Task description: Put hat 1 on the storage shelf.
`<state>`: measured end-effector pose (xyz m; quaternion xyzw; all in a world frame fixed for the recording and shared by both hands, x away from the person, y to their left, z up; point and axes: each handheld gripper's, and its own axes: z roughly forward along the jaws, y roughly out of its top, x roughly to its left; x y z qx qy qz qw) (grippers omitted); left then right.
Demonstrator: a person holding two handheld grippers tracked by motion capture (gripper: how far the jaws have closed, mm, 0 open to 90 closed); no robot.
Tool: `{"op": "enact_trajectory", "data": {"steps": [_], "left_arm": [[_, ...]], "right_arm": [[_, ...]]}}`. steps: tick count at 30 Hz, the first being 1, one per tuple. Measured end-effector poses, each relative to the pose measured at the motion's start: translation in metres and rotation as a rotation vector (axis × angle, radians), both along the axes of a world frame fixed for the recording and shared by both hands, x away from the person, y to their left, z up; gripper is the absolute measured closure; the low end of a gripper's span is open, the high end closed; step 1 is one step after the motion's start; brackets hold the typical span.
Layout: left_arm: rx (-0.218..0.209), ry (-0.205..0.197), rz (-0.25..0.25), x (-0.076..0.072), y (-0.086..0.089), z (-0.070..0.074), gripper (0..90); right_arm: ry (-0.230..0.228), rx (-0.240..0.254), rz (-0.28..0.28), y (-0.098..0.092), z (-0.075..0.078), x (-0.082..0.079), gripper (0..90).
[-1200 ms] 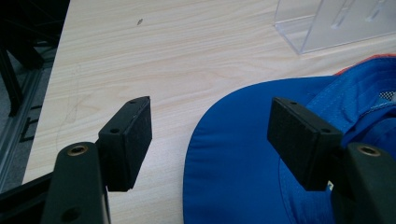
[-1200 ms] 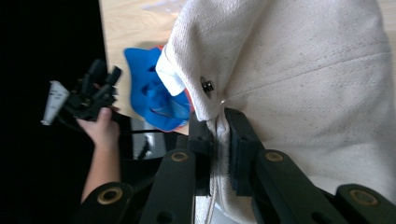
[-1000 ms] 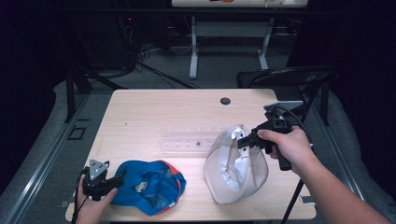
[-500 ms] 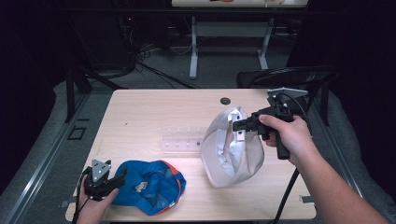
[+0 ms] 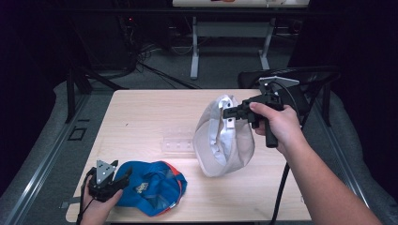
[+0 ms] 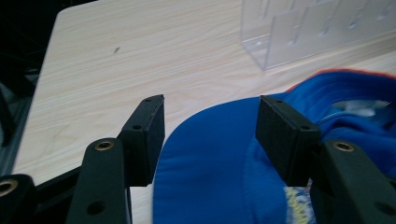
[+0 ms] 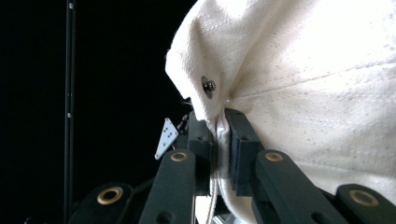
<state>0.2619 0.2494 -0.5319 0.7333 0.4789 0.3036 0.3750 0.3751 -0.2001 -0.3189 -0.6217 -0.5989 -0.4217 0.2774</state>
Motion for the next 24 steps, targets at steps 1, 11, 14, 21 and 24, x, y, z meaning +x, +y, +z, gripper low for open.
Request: {"op": "enact_trajectory", "data": {"steps": [1,11,14,21,24], "left_arm": [[-0.001,-0.004,-0.007,0.000,-0.003,0.002,43.4],[-0.012,-0.058,-0.100,-0.002,-0.049,0.032,47.0],[-0.022,-0.069,-0.118,0.000,-0.062,0.038,46.9],[-0.036,-0.060,-0.175,0.006,-0.091,0.045,46.8],[-0.035,-0.049,-0.201,0.007,-0.101,0.046,46.8]], "right_arm": [[0.000,-0.006,0.001,0.002,0.001,0.002,81.8],[-0.024,0.002,-0.014,0.020,0.010,0.015,81.7],[-0.030,0.009,-0.020,0.026,0.010,0.018,81.8],[-0.031,0.001,-0.011,0.039,0.011,0.029,81.8],[-0.038,0.002,-0.012,0.044,0.012,0.031,81.7]]}}
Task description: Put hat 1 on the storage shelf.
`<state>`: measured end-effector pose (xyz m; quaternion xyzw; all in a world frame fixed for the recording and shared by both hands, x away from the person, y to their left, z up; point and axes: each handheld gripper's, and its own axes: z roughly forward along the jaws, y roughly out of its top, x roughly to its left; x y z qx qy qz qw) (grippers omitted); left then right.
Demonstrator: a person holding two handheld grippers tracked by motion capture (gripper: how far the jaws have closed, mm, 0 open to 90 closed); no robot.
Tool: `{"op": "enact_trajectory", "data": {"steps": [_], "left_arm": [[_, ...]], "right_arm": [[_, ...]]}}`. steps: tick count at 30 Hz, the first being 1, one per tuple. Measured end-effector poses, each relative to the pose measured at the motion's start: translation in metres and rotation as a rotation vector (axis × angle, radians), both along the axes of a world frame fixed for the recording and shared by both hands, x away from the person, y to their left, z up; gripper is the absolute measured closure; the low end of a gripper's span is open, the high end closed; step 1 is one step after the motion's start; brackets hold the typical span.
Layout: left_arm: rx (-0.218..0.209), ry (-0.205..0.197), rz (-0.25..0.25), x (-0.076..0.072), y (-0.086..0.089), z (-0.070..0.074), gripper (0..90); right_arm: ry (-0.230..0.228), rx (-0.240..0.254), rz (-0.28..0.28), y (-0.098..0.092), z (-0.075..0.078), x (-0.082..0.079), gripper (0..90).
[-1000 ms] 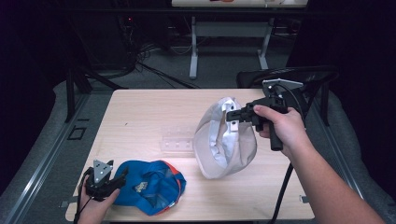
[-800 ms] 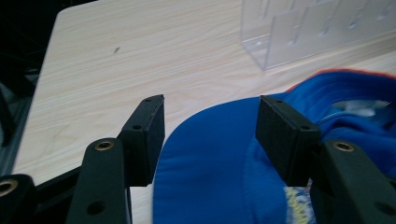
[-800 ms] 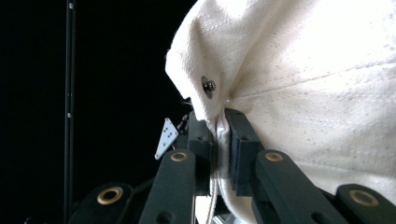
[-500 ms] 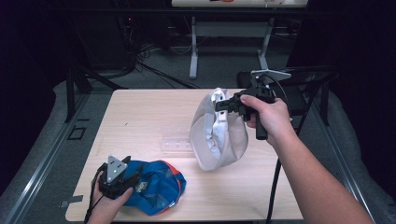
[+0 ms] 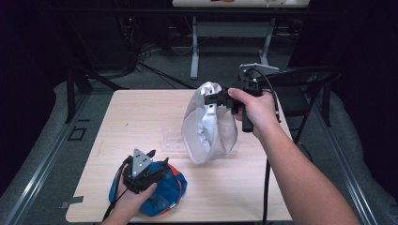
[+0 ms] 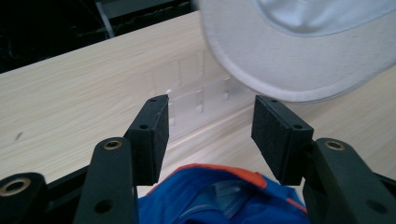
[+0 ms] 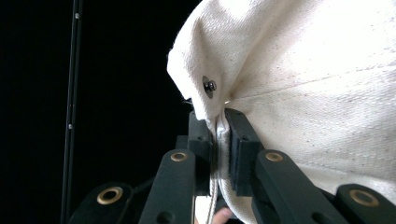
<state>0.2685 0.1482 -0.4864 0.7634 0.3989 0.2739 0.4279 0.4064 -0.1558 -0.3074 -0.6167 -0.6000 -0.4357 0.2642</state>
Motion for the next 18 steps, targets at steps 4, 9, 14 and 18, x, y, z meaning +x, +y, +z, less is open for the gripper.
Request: {"op": "enact_trajectory", "data": {"steps": [4,9,14,18], "left_arm": [[0.000,-0.013,-0.030,-0.001,-0.014,0.002,43.5],[0.005,-0.013,-0.076,-0.002,-0.029,0.003,40.4],[0.047,-0.006,-0.089,0.002,-0.044,0.000,40.4],[0.064,-0.005,-0.094,0.005,-0.055,-0.002,40.4]], "right_arm": [[-0.002,0.003,-0.010,0.004,0.000,0.005,81.7],[-0.010,0.018,-0.019,0.009,0.002,0.010,81.7],[-0.015,0.020,-0.025,0.012,0.005,0.014,81.7],[-0.023,0.020,-0.028,0.015,0.008,0.015,81.7]]}}
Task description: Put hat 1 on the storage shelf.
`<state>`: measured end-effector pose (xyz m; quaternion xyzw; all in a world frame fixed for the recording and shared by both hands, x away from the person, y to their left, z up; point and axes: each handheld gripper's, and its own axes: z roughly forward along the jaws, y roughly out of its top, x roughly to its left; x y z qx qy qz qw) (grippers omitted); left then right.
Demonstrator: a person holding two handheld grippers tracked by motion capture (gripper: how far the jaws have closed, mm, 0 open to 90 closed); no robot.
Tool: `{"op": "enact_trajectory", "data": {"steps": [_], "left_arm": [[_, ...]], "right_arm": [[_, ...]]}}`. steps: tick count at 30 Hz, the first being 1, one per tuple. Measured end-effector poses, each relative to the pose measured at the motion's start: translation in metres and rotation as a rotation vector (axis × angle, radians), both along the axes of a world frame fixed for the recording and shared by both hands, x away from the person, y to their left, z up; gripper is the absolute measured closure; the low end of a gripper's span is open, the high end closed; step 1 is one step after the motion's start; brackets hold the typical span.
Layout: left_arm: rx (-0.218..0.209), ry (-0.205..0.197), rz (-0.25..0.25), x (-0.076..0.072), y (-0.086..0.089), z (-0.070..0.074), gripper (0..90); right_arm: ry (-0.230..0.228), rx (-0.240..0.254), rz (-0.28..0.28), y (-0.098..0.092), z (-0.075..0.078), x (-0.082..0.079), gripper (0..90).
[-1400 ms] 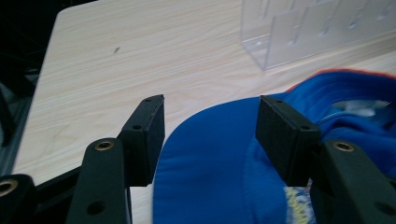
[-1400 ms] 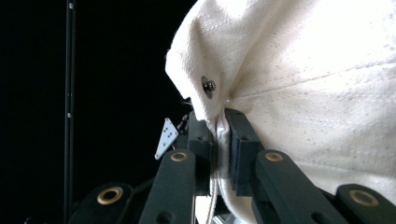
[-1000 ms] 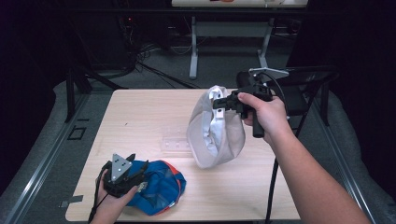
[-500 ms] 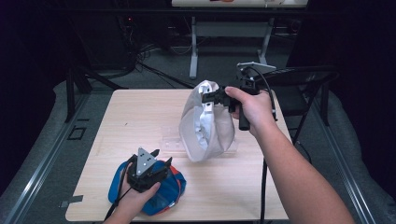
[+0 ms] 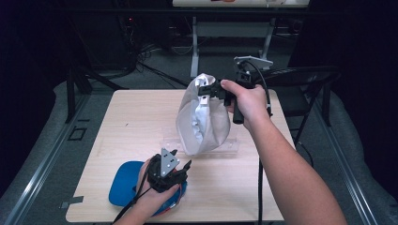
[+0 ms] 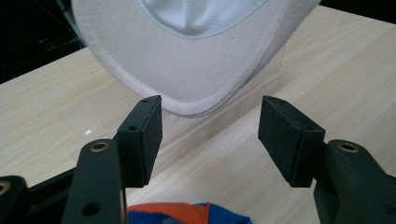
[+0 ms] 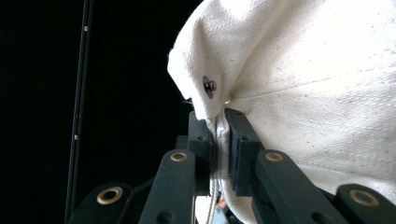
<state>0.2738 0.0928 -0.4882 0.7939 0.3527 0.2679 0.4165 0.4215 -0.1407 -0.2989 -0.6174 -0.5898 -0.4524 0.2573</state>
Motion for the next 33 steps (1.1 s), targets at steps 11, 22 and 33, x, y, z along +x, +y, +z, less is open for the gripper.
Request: {"op": "enact_trajectory", "data": {"steps": [11,22,33], "left_arm": [[0.042,-0.004,0.046,0.020,-0.019,-0.003,46.5],[0.050,0.026,0.029,0.039,0.018,0.010,71.9],[-0.070,0.090,-0.003,0.062,0.043,0.008,76.3]], "right_arm": [[0.001,-0.002,0.012,0.004,-0.001,0.001,81.7],[-0.004,0.000,0.013,0.012,-0.006,0.000,81.6],[-0.025,0.006,0.043,0.036,-0.011,0.002,81.7]]}}
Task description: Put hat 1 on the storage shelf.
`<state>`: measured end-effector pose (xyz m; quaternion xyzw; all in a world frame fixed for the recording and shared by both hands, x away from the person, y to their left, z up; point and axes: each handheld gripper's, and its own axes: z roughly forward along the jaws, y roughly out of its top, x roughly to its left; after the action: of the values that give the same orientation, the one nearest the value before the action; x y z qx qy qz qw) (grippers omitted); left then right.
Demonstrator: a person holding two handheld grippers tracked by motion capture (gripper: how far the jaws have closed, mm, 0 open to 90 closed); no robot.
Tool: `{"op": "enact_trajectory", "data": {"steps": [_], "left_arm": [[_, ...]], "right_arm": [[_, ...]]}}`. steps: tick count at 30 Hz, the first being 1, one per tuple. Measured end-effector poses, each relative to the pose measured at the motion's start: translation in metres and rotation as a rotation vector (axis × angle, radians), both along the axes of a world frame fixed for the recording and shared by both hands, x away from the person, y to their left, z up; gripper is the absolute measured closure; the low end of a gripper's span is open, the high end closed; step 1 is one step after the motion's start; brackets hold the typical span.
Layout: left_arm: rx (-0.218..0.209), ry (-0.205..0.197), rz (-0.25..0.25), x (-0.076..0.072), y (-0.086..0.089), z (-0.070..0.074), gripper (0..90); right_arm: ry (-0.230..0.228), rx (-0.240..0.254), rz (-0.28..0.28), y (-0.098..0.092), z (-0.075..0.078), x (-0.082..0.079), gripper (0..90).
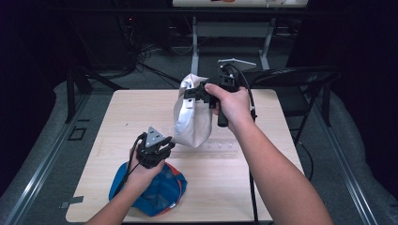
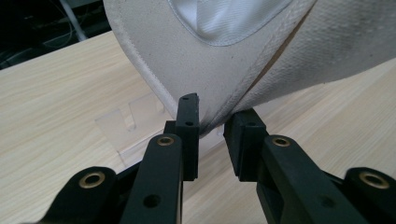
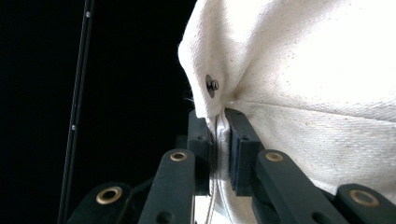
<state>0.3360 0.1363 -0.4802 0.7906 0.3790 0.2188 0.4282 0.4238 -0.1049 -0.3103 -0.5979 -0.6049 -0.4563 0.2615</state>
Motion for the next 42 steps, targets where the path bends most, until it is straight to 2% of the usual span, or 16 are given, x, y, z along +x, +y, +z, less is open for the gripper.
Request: {"op": "enact_trajectory", "data": {"steps": [1,2,9,16,25,29,31,33,34,37,41,42], "left_arm": [[0.000,0.000,0.000,0.000,0.000,0.000,76.5],[-0.021,0.010,-0.004,0.002,0.001,-0.003,76.5],[-0.056,0.027,-0.015,0.005,0.001,-0.012,76.5],[-0.062,0.055,-0.015,0.011,0.003,-0.021,76.4],[-0.083,0.050,0.025,0.009,0.012,-0.026,76.6],[-0.085,0.048,0.014,0.008,0.013,-0.026,77.0],[-0.093,0.046,0.009,0.009,0.012,-0.027,77.2],[-0.107,0.061,-0.005,0.010,0.010,-0.027,77.1],[-0.128,0.067,-0.024,0.012,0.007,-0.027,77.1],[-0.128,0.071,-0.037,0.012,0.005,-0.029,77.1],[-0.138,0.076,-0.029,0.014,0.006,-0.031,77.0],[-0.123,0.076,-0.013,0.013,0.008,-0.031,77.0]], "right_arm": [[0.001,-0.003,0.008,0.000,-0.001,0.000,81.7],[0.001,-0.003,0.003,0.002,-0.003,0.001,81.7],[0.005,-0.022,0.011,0.003,-0.008,0.002,81.7],[0.022,-0.036,0.002,0.005,-0.019,0.007,81.6],[0.026,-0.039,0.020,0.018,-0.025,0.009,81.7],[0.023,-0.049,0.028,0.021,-0.026,0.009,81.6],[0.023,-0.053,0.039,0.021,-0.025,0.009,81.6],[0.024,-0.048,0.028,0.020,-0.023,0.007,81.6],[0.019,-0.051,0.021,0.017,-0.022,0.007,81.6],[0.018,-0.054,0.012,0.013,-0.022,0.007,81.5],[0.022,-0.063,0.019,0.009,-0.024,0.008,81.5],[0.022,-0.058,0.015,0.010,-0.025,0.008,81.5]]}}
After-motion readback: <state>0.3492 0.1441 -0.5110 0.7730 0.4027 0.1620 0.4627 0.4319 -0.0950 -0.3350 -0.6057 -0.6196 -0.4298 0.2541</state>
